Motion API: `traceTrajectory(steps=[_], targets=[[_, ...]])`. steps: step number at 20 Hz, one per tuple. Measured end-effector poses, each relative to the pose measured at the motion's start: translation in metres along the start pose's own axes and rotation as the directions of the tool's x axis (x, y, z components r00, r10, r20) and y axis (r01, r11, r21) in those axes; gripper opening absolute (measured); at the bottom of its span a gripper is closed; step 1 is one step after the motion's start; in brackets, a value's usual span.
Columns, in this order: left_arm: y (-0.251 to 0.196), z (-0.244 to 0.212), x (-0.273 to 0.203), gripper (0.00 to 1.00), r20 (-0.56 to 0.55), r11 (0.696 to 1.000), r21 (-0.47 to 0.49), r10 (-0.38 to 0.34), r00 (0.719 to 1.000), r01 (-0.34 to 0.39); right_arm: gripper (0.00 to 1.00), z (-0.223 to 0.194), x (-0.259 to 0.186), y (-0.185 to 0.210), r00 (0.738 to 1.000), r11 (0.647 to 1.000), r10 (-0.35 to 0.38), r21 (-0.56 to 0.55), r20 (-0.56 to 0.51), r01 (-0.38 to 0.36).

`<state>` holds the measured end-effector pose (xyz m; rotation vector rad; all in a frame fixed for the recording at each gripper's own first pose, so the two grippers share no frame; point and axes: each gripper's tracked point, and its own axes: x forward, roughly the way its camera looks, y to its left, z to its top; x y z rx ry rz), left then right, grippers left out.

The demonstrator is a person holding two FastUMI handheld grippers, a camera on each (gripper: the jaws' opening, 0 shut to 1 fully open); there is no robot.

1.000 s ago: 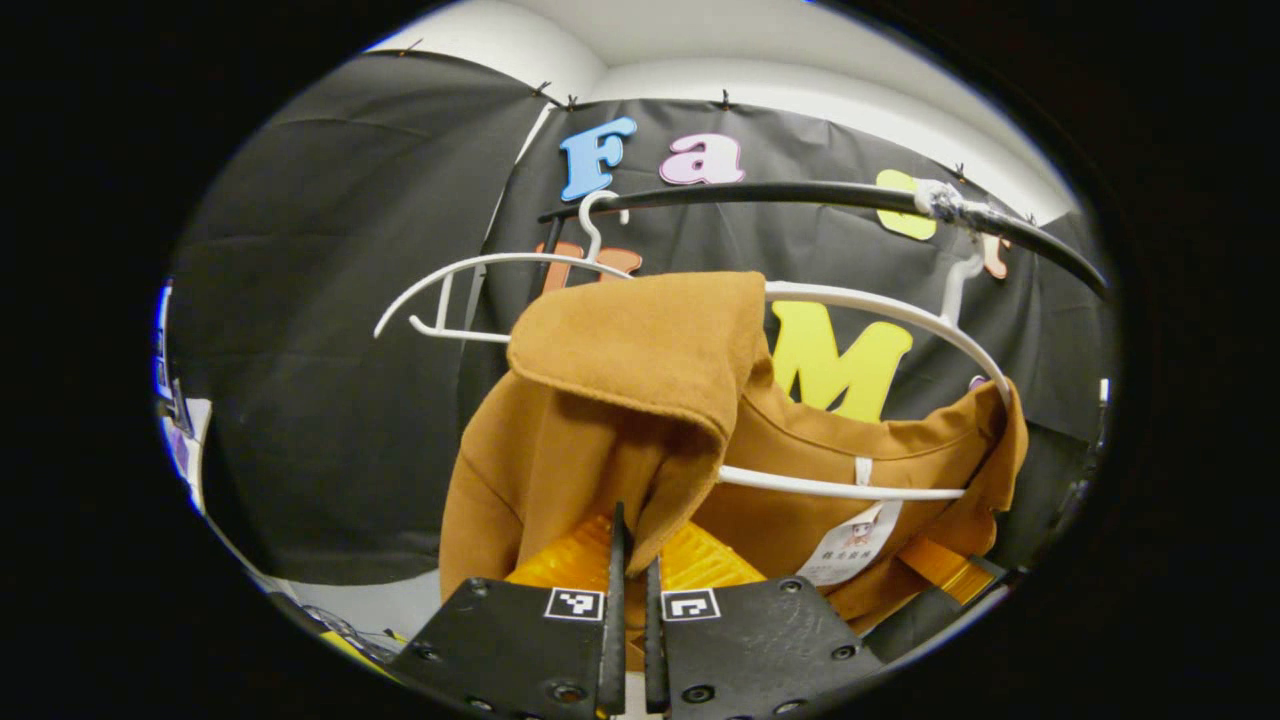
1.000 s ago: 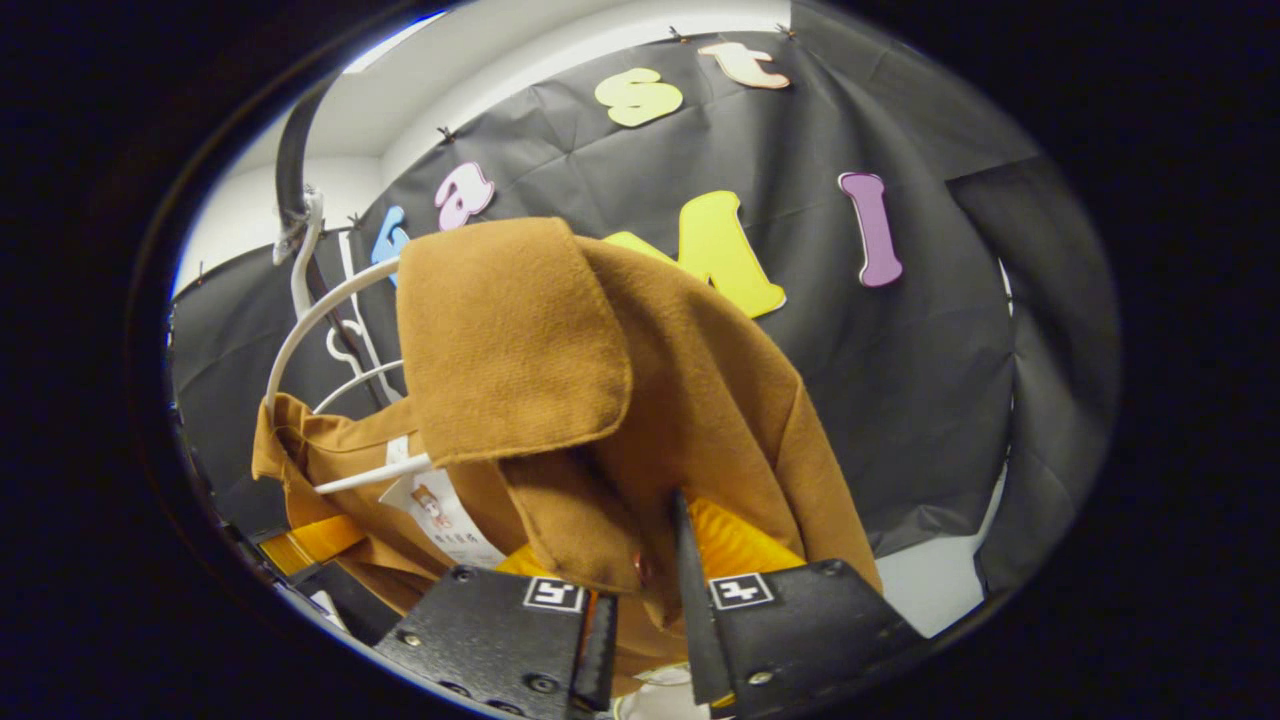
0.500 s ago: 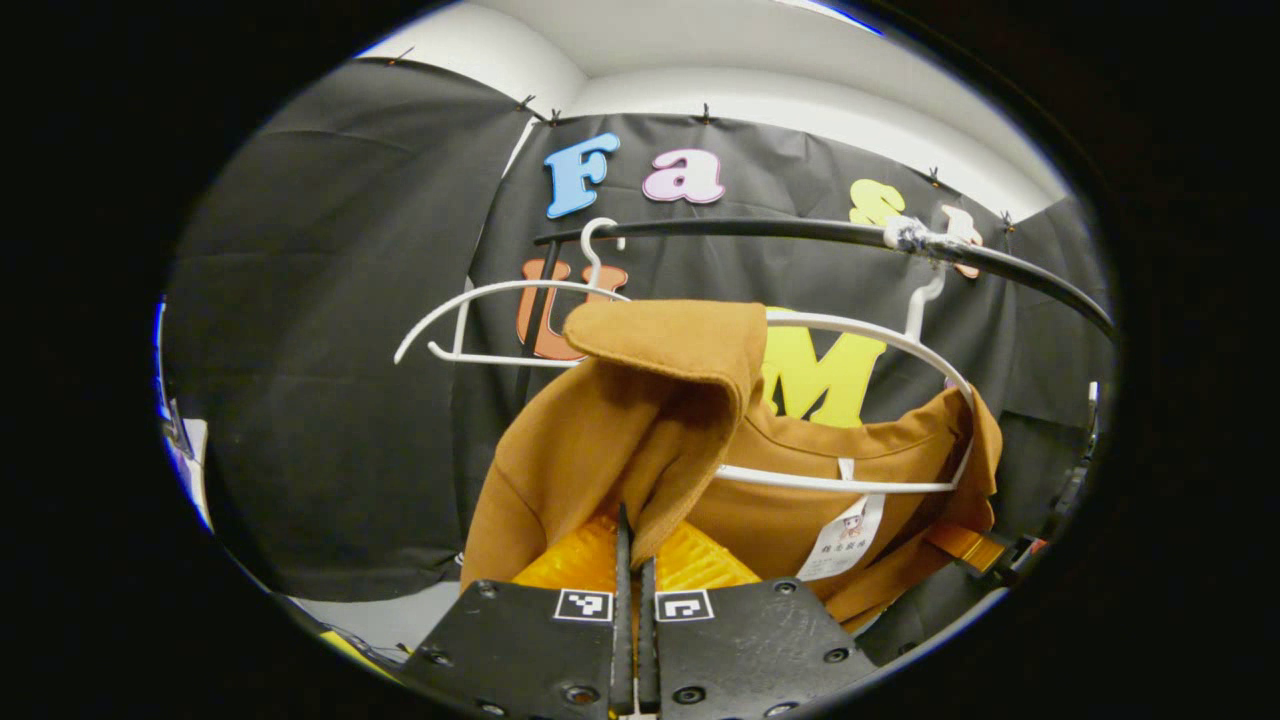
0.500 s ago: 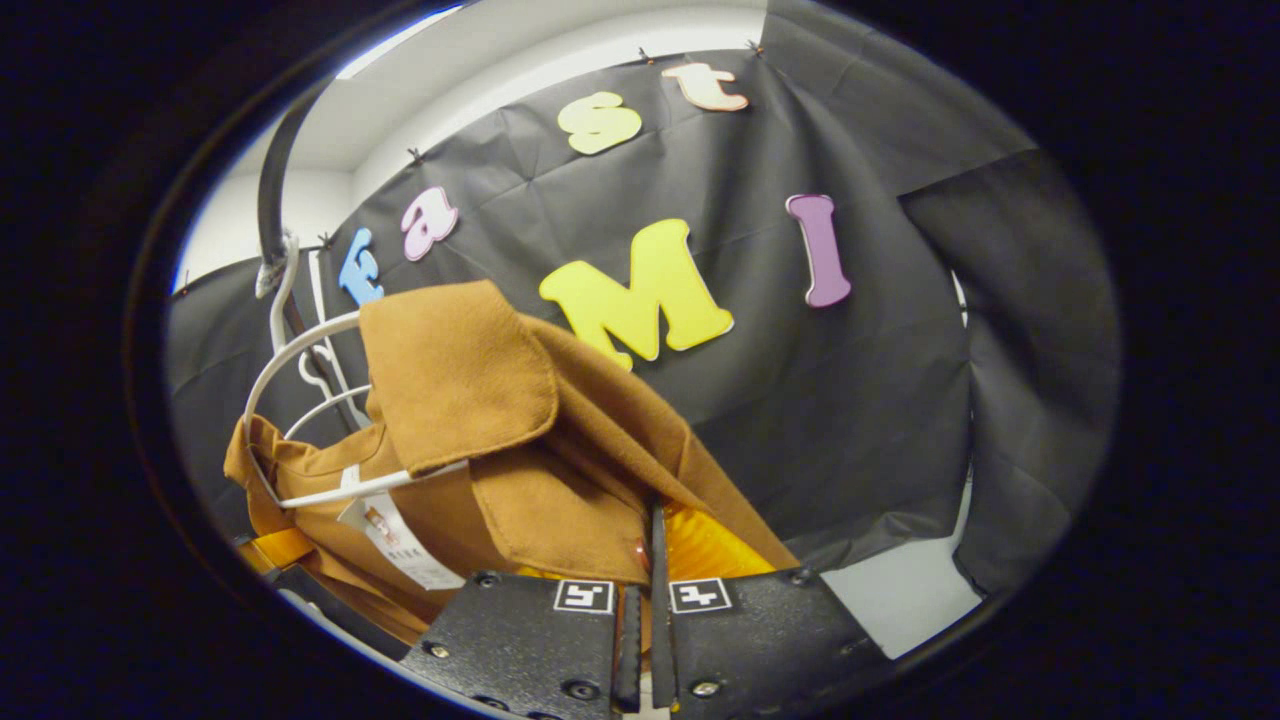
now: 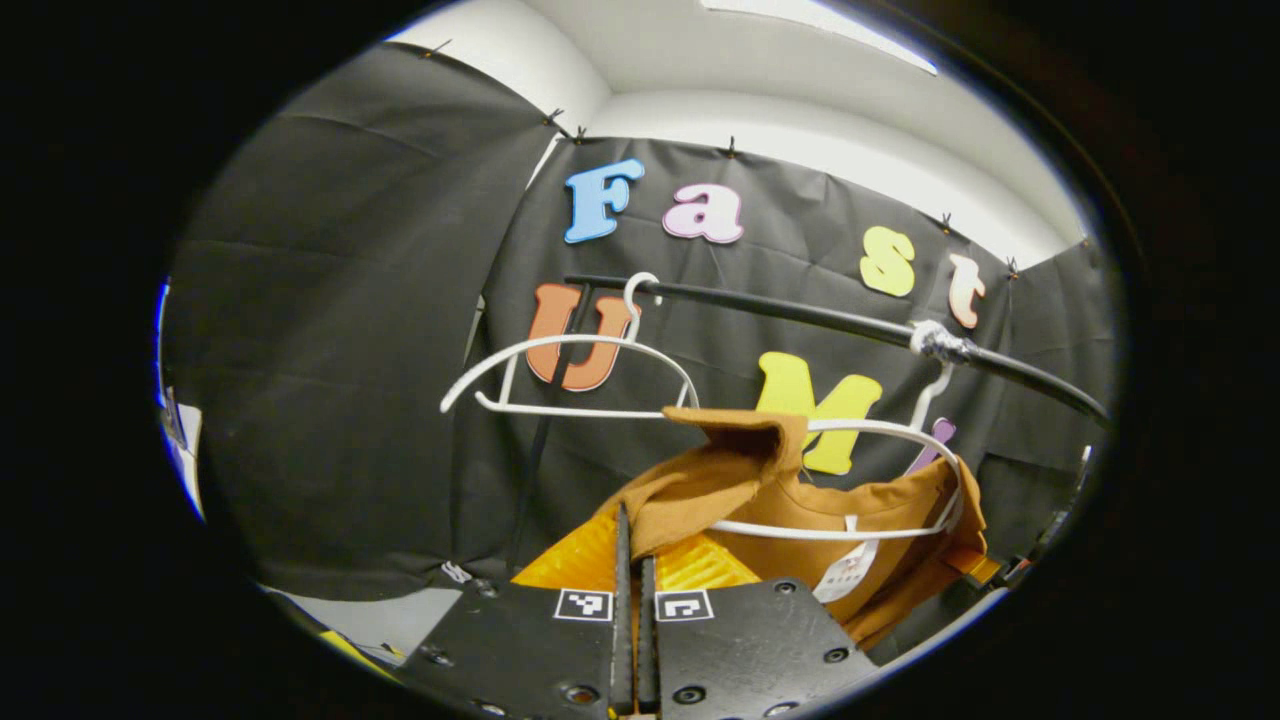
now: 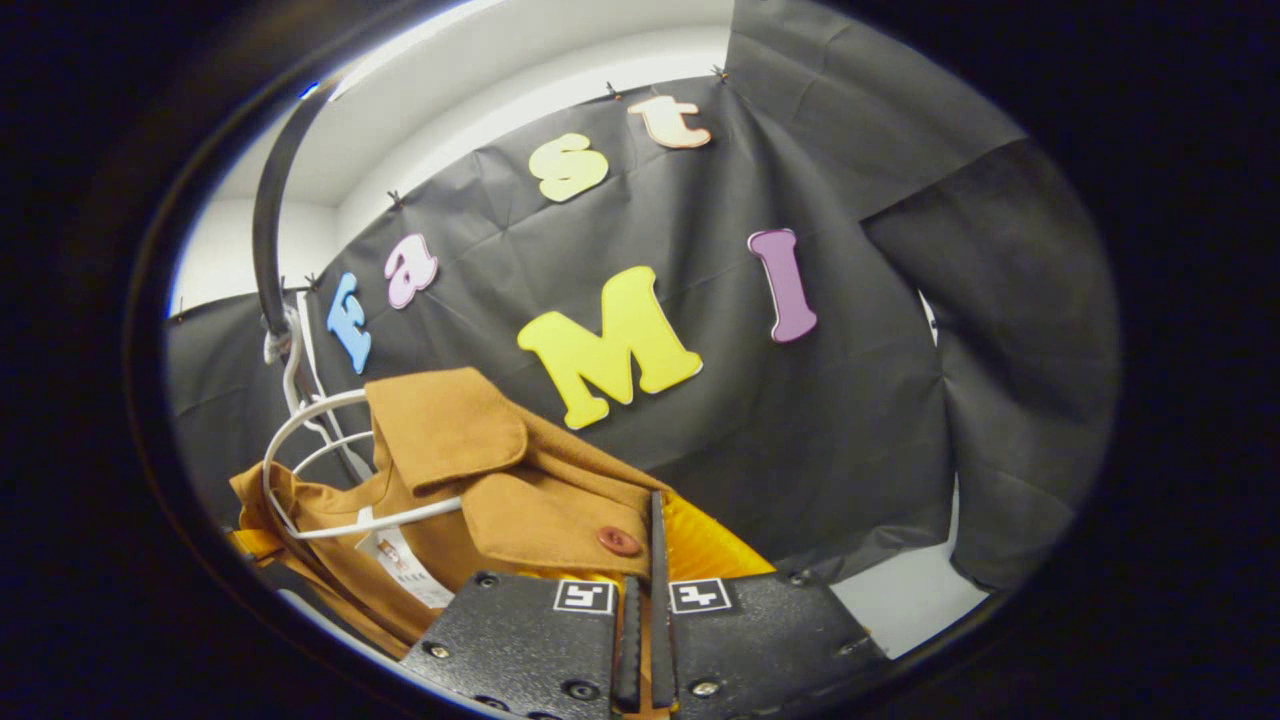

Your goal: Grasp the clothes on the hanger with both hands and then place them into the laundry hamper below.

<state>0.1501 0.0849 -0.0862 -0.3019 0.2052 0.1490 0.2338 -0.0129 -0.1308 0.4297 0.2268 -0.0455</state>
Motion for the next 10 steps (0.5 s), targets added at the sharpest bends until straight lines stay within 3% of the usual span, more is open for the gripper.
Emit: traceTrajectory(steps=[6,9,10], targets=[[0.025,0.023,0.003,0.01,0.033,0.999,-0.011,0.037,0.999,-0.037,0.07,0.027,0.012,-0.010,0.999,1.000,0.023,0.013,0.034,-0.024],[0.040,0.031,0.010,0.02,0.037,0.998,-0.013,0.060,0.998,-0.059,0.07,0.034,0.023,-0.008,0.998,0.997,0.060,0.049,0.024,-0.061],[0.045,0.032,0.012,0.07,0.035,0.998,-0.018,0.063,0.997,-0.062,0.07,0.037,0.029,-0.007,0.997,0.995,0.074,0.066,0.022,-0.075]])
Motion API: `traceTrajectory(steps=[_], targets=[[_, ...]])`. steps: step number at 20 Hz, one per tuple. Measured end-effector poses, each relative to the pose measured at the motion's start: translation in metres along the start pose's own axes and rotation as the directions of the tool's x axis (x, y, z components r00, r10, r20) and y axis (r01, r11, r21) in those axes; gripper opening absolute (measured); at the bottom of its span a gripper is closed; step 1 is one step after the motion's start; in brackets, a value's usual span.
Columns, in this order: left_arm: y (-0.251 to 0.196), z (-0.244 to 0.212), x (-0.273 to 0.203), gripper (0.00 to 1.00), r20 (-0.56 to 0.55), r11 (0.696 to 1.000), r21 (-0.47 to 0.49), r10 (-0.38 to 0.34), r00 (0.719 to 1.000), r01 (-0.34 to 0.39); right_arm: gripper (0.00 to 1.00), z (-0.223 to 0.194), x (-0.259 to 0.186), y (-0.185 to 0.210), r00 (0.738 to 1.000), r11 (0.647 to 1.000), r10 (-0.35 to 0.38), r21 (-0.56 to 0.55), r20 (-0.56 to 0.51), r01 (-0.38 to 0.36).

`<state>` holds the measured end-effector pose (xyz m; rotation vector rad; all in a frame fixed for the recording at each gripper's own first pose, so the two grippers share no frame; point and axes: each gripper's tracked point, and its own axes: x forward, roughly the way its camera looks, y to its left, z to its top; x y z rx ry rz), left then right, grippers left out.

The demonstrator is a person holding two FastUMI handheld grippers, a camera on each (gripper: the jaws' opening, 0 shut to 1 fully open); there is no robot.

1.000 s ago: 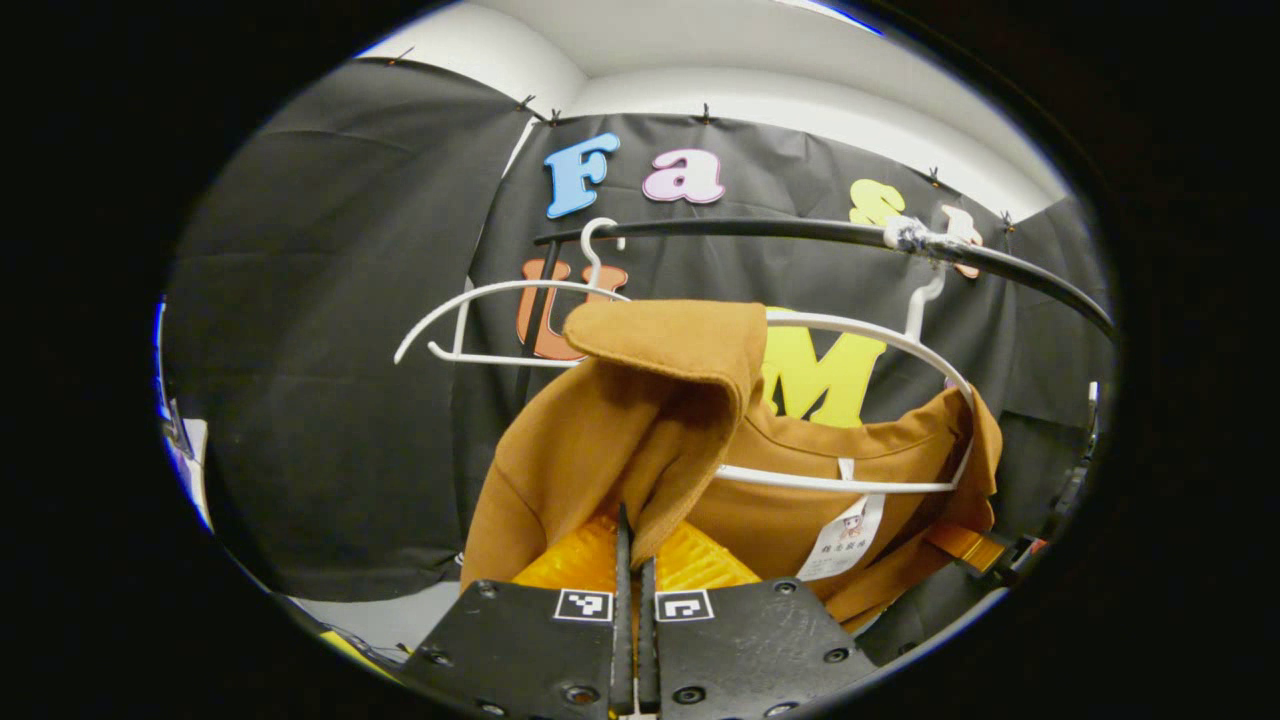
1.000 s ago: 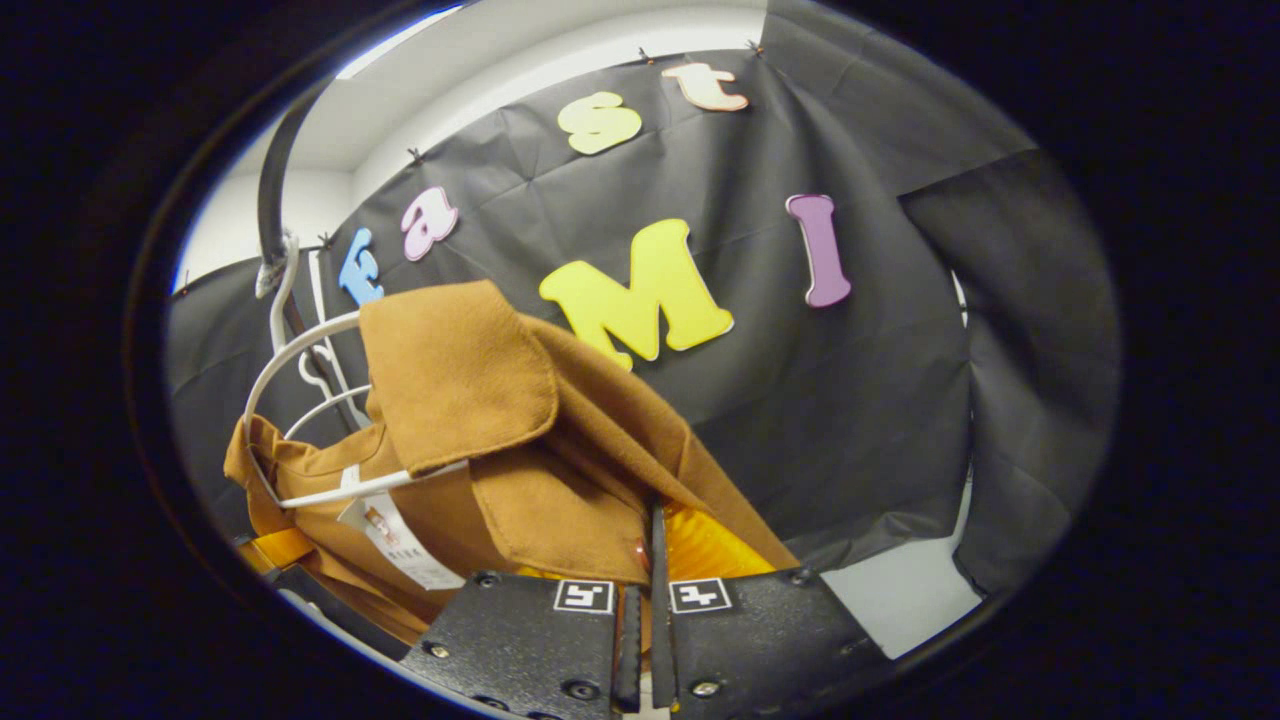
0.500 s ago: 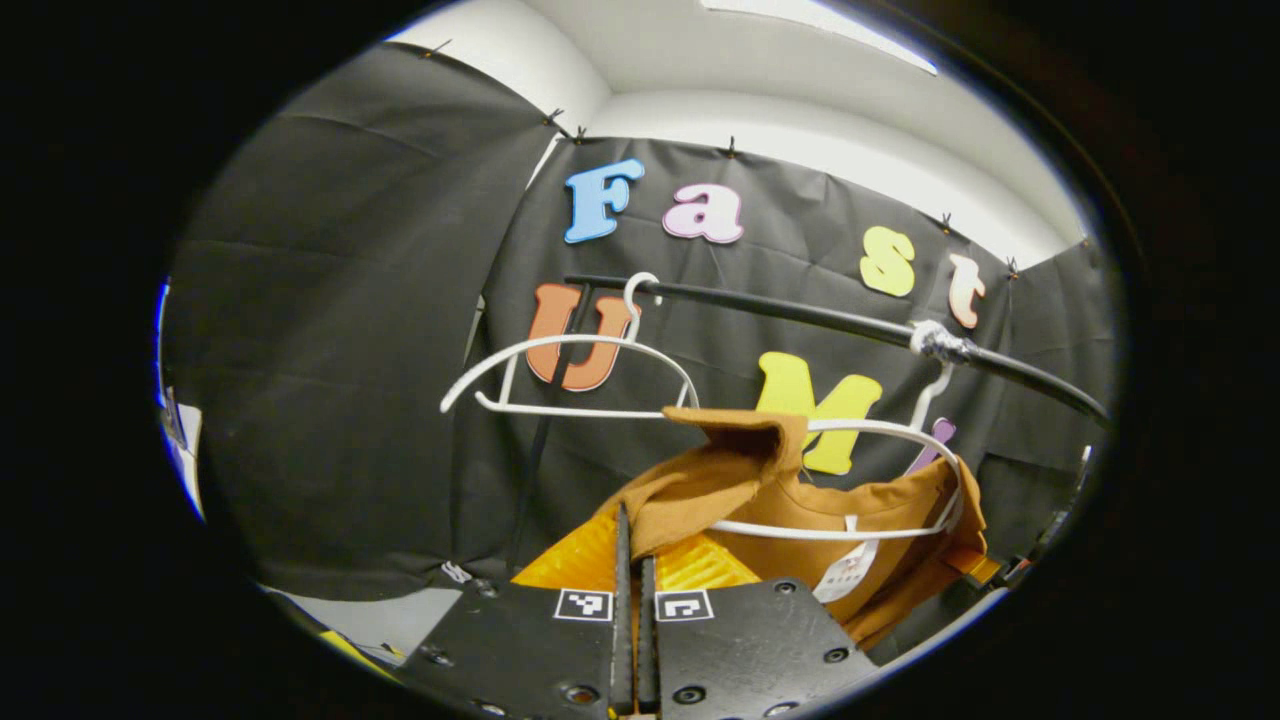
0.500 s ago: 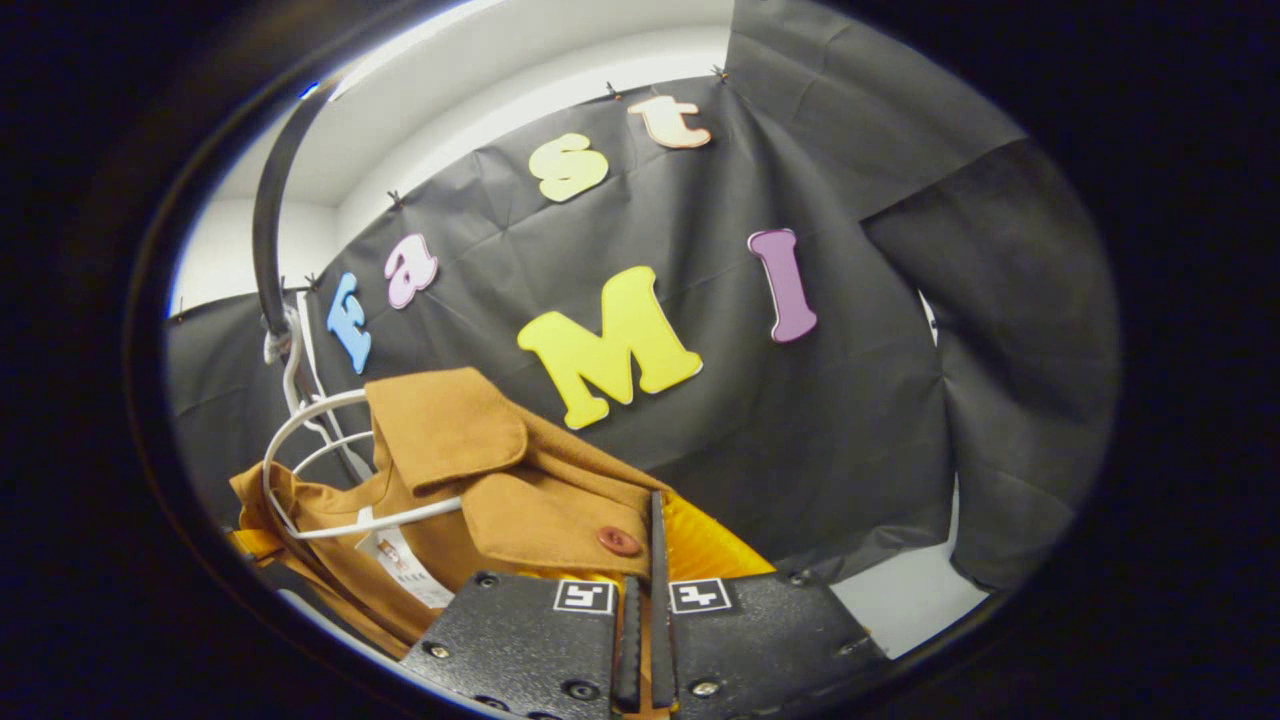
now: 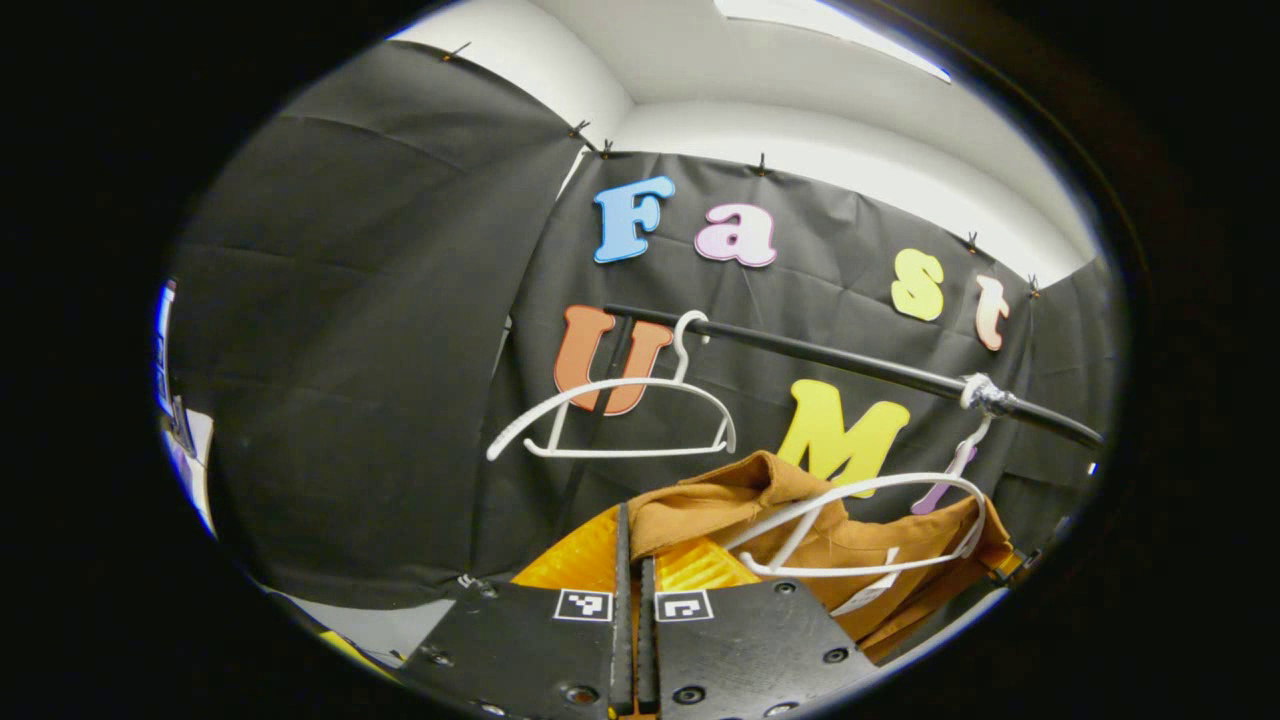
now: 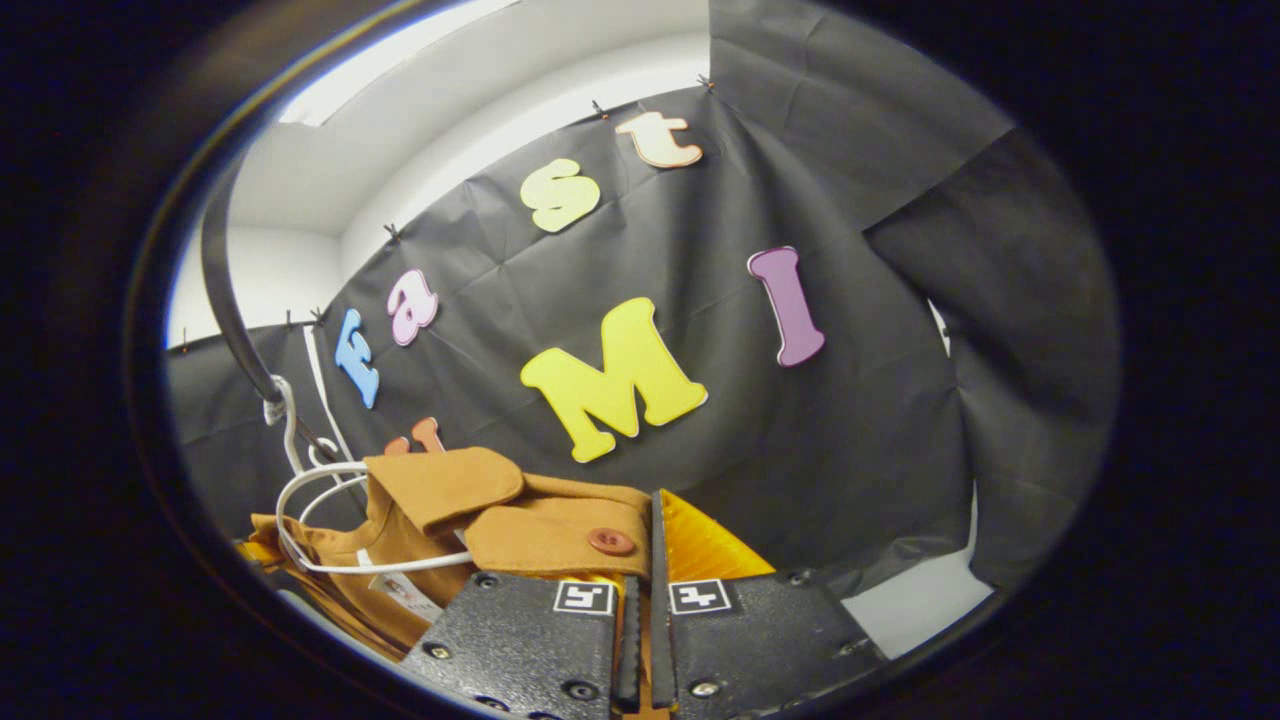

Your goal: Grasp the clothes on the hanger with both hands and then place them into the laundry hamper below.

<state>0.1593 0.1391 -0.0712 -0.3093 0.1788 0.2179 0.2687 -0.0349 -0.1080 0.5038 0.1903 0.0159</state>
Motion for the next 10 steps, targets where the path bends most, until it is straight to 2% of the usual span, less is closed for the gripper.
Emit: traceTrajectory(steps=[1,2,4,7,8,9,10], targets=[[0.003,0.001,0.001,0.07,-0.005,1.000,-0.013,-0.004,1.000,0.004,0.07,0.000,0.003,0.000,1.000,1.000,0.017,0.018,-0.010,-0.016],[0.006,0.002,0.003,0.02,-0.008,1.000,-0.025,-0.005,1.000,0.005,0.07,0.000,0.006,0.000,0.999,0.999,0.039,0.039,-0.020,-0.038],[0.013,0.004,0.003,0.02,-0.011,1.000,-0.028,-0.002,1.000,0.001,0.07,0.002,0.010,0.000,0.997,0.995,0.072,0.078,-0.030,-0.069],[0.017,0.003,0.009,0.02,-0.016,0.999,-0.046,-0.016,1.000,0.016,0.06,0.000,0.022,-0.002,0.995,0.994,0.086,0.073,-0.049,-0.083],[0.019,0.002,0.012,0.07,-0.017,0.998,-0.061,-0.019,1.000,0.018,0.06,0.000,0.025,-0.003,0.994,0.993,0.091,0.078,-0.052,-0.087],[0.021,0.002,0.014,0.07,-0.025,0.997,-0.078,-0.026,0.999,0.024,0.05,-0.001,0.030,-0.003,0.994,0.992,0.094,0.087,-0.058,-0.088],[0.024,-0.001,0.015,0.02,-0.034,0.996,-0.090,-0.025,0.999,0.022,0.05,-0.001,0.034,-0.007,0.994,0.992,0.085,0.097,-0.064,-0.079]])
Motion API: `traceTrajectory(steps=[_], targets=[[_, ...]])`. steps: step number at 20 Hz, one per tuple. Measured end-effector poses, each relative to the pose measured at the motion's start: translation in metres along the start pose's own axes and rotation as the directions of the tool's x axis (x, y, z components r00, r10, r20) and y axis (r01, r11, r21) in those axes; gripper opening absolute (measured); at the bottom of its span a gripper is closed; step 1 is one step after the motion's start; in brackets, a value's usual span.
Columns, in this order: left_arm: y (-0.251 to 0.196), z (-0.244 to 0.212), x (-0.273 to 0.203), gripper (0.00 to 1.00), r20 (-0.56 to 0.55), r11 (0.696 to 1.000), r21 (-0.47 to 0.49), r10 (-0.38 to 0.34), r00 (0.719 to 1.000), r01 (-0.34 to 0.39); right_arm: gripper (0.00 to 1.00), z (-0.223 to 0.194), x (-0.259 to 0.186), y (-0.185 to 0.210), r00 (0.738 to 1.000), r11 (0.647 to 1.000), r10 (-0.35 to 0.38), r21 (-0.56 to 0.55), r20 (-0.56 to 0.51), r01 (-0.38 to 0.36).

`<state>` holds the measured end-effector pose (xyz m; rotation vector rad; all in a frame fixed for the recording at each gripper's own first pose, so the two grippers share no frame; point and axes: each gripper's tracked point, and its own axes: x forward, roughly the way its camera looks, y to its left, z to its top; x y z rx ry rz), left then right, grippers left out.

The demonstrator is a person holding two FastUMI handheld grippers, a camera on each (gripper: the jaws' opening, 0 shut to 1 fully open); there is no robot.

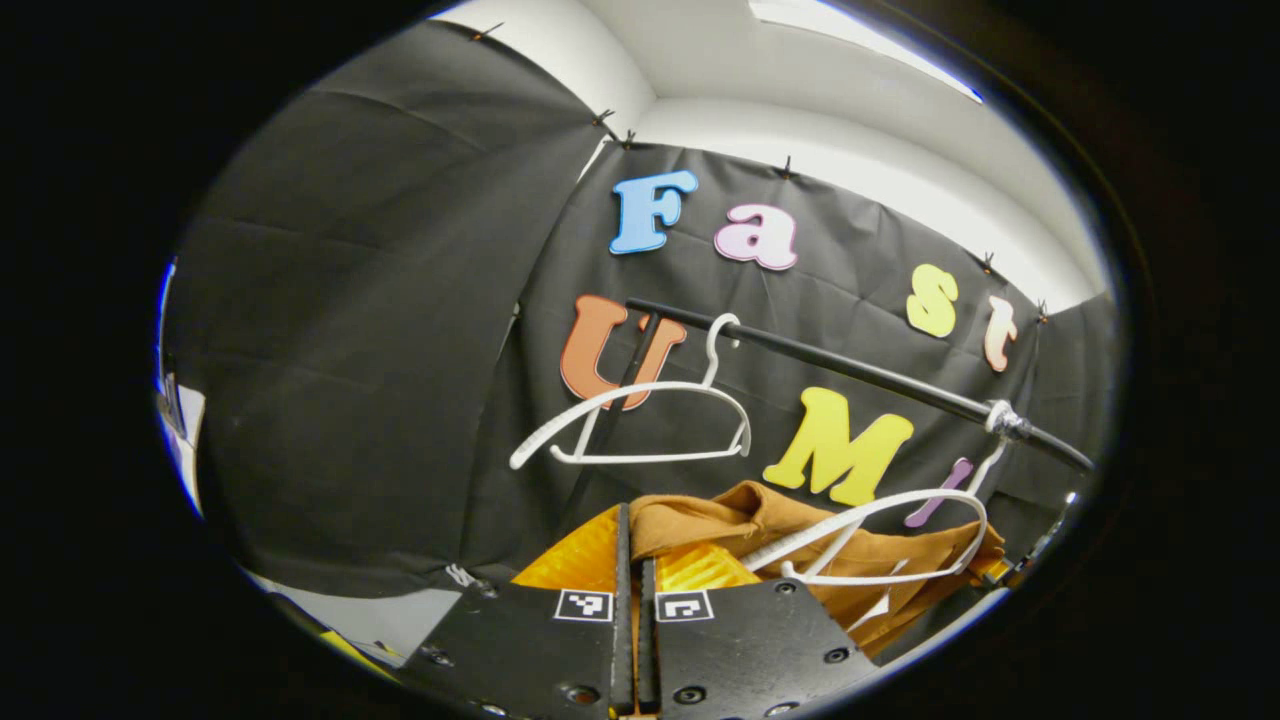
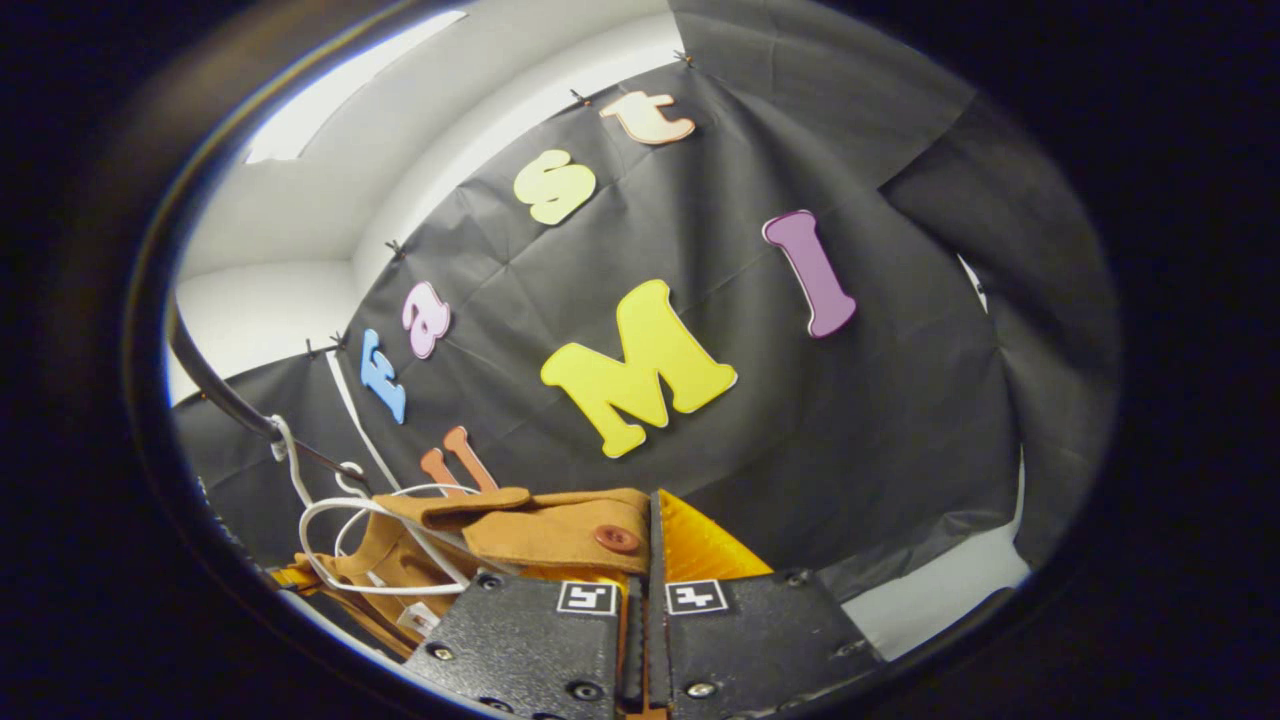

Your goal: Grasp the clothes on the hanger with both hands and then place them into the laundry hamper below.

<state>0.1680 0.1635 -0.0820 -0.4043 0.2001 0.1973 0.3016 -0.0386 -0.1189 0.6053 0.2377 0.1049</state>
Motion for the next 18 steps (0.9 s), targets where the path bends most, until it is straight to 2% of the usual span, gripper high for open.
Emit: traceTrajectory(steps=[1,2,6,14,18], targets=[[0.001,-0.004,0.003,0.07,-0.014,1.000,-0.013,-0.008,1.000,0.008,0.05,-0.002,0.005,-0.003,1.000,1.000,0.001,0.016,-0.011,0.000],[0.001,-0.010,0.004,0.02,-0.030,1.000,-0.026,-0.012,0.999,0.012,0.05,-0.006,0.008,-0.005,1.000,0.999,0.003,0.036,-0.029,-0.002],[0.009,-0.033,0.005,0.02,-0.077,1.000,-0.014,-0.002,0.997,0.001,0.04,-0.019,0.014,-0.018,0.998,0.999,-0.022,0.035,-0.056,0.024],[0.021,-0.063,-0.005,0.02,-0.140,1.000,-0.003,-0.002,0.990,0.002,0.04,-0.049,0.003,-0.037,0.990,0.997,-0.077,-0.038,-0.117,0.073],[0.017,-0.070,-0.019,0.02,-0.147,0.999,0.016,-0.035,0.989,0.037,0.04,-0.065,-0.010,-0.043,0.984,0.993,-0.103,-0.065,-0.144,0.095]])
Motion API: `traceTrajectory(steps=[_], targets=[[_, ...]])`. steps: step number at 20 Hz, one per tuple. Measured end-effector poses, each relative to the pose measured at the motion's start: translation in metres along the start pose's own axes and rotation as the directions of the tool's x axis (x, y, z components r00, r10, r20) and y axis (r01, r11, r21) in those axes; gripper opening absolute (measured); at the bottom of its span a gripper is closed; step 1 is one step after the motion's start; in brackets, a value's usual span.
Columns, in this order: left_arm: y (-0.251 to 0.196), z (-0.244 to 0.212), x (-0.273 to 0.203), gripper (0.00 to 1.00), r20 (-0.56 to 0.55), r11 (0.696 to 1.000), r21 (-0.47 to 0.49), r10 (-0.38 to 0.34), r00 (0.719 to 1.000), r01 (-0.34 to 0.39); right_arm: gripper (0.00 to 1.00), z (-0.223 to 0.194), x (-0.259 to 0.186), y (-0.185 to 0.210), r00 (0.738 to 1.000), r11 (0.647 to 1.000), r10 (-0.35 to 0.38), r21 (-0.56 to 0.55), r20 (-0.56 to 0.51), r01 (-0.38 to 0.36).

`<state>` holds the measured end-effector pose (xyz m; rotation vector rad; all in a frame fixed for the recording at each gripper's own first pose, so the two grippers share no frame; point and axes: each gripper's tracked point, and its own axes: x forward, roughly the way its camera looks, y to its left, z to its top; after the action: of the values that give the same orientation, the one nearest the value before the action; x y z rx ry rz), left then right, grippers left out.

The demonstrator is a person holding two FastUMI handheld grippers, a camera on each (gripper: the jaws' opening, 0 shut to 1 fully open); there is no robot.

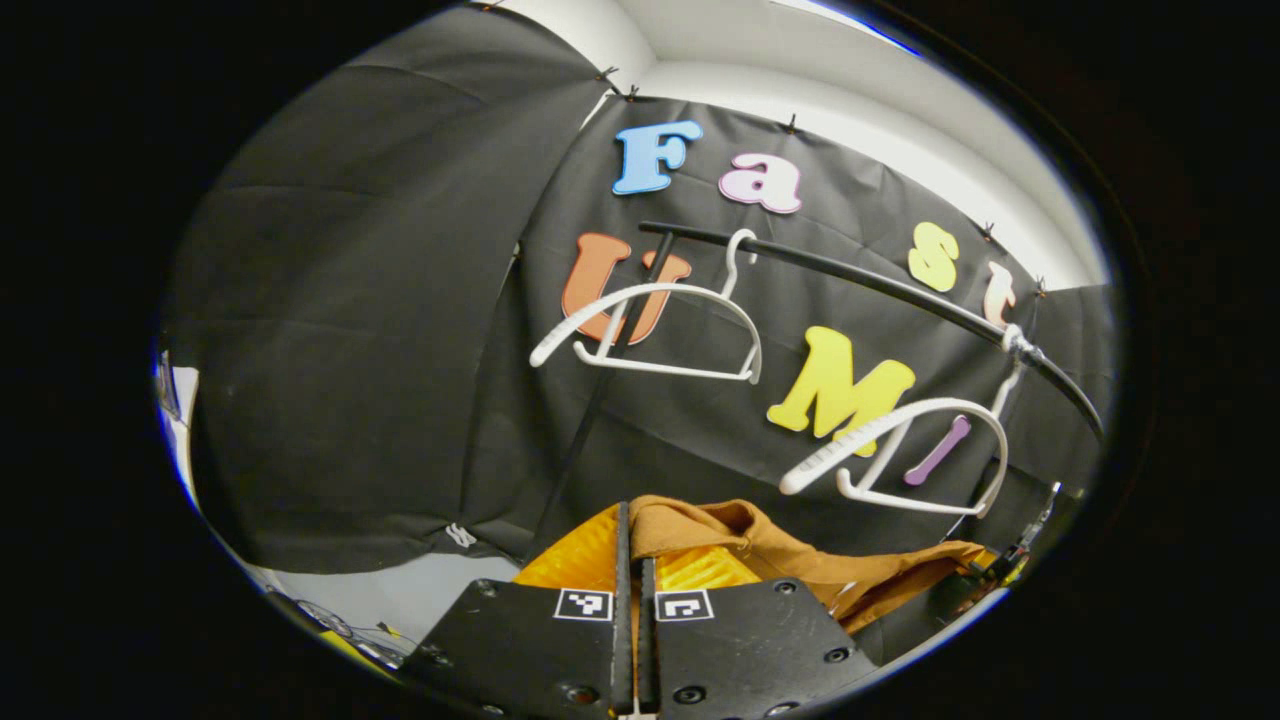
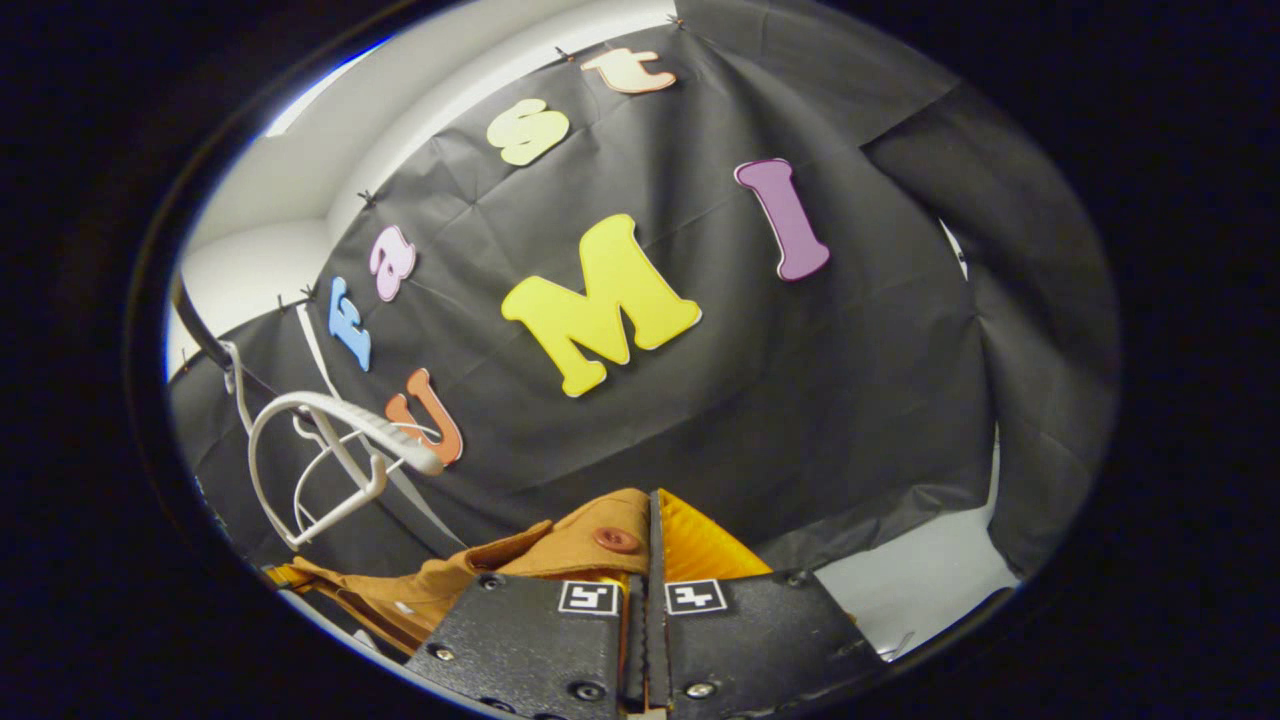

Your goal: Grasp the clothes on the hanger with both hands and then place them into the laundry hamper below.

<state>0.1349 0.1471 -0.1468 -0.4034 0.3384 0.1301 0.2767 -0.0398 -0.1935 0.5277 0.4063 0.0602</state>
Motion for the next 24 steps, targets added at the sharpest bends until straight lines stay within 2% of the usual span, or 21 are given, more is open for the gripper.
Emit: traceTrajectory(steps=[1,2,6,7,8,12,16,17,18,22,23,24], targets=[[-0.001,-0.002,-0.003,0.07,0.003,1.000,0.006,-0.009,1.000,0.009,0.04,-0.006,-0.003,0.000,1.000,1.000,-0.007,0.000,-0.006,0.007],[-0.006,-0.003,-0.006,0.02,0.006,1.000,0.015,-0.017,1.000,0.017,0.04,-0.011,-0.007,0.002,1.000,1.000,-0.005,-0.006,-0.014,0.005],[-0.021,-0.006,-0.019,0.02,0.011,0.995,0.073,-0.065,0.998,0.064,0.04,-0.029,-0.022,0.017,1.000,0.998,0.000,-0.059,-0.028,-0.002],[-0.025,-0.006,-0.021,0.02,0.008,0.994,0.079,-0.080,0.997,0.079,0.04,-0.032,-0.026,0.021,1.000,0.998,0.003,-0.070,-0.030,-0.005],[-0.029,-0.006,-0.023,0.07,0.006,0.992,0.080,-0.094,0.996,0.093,0.04,-0.034,-0.031,0.026,0.999,0.997,0.008,-0.079,-0.032,-0.010],[-0.048,-0.008,-0.037,0.07,-0.003,0.981,0.088,-0.171,0.985,0.171,0.04,-0.043,-0.054,0.050,0.999,0.991,0.032,-0.133,-0.034,-0.036],[-0.080,-0.015,-0.047,0.06,-0.033,0.950,0.131,-0.280,0.959,0.282,0.04,-0.055,-0.073,0.086,0.995,0.981,0.080,-0.170,-0.053,-0.088],[-0.089,-0.017,-0.050,0.02,-0.046,0.941,0.133,-0.307,0.950,0.311,0.04,-0.058,-0.080,0.097,0.993,0.978,0.101,-0.176,-0.058,-0.110],[-0.098,-0.020,-0.052,0.07,-0.054,0.931,0.138,-0.332,0.942,0.337,0.04,-0.060,-0.085,0.108,0.991,0.975,0.117,-0.184,-0.060,-0.126],[-0.125,-0.021,-0.061,0.07,-0.078,0.896,0.133,-0.417,0.906,0.424,0.04,-0.069,-0.106,0.146,0.982,0.957,0.176,-0.222,-0.073,-0.188],[-0.130,-0.021,-0.064,0.02,-0.079,0.889,0.132,-0.433,0.898,0.439,0.04,-0.072,-0.110,0.155,0.980,0.954,0.185,-0.224,-0.078,-0.198],[-0.137,-0.023,-0.067,0.02,-0.088,0.878,0.134,-0.450,0.889,0.459,0.04,-0.076,-0.115,0.163,0.976,0.951,0.198,-0.223,-0.088,-0.213]])
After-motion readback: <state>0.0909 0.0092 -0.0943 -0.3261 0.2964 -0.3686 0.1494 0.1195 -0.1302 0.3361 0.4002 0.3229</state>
